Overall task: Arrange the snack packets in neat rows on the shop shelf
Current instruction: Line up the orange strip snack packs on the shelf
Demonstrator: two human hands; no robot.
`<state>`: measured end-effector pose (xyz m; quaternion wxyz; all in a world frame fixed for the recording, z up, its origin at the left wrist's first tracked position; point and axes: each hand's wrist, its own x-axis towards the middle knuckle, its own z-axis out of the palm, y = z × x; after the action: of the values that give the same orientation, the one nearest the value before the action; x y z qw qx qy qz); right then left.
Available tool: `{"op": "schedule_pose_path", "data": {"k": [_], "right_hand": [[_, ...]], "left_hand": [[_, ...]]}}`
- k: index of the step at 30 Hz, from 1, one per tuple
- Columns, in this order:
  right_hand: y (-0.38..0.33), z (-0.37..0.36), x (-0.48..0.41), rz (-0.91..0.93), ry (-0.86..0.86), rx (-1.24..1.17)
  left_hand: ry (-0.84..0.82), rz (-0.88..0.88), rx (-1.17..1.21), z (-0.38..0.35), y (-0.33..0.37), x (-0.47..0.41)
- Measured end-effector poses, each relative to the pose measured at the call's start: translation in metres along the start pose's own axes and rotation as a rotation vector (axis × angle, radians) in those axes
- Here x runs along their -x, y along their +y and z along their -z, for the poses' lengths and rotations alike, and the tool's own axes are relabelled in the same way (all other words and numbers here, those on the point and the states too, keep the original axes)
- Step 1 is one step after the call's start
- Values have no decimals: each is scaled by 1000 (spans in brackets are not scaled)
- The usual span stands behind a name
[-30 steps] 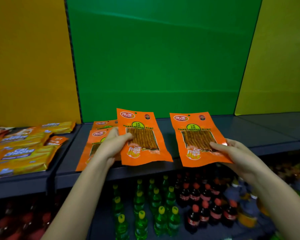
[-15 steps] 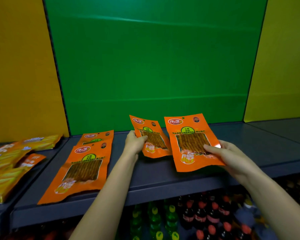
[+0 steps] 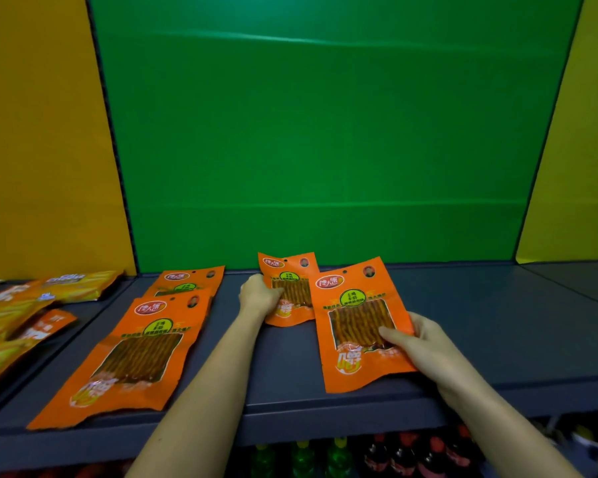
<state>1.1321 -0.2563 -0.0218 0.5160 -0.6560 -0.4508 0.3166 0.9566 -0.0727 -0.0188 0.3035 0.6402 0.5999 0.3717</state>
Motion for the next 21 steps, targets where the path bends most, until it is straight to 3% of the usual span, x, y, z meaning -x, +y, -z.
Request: {"op": "schedule_pose_path", "data": {"k": [15,19,21], "right_hand": [[9,-8,16,51,12,105],[3,-16,17,75,9,101],[3,-22,16,85,19,89]], "left_hand": [[25,-53,-168,-10,-4,9],[86,-82,-368,3,-5,14],[144,-187,-555,12,0,19]]}}
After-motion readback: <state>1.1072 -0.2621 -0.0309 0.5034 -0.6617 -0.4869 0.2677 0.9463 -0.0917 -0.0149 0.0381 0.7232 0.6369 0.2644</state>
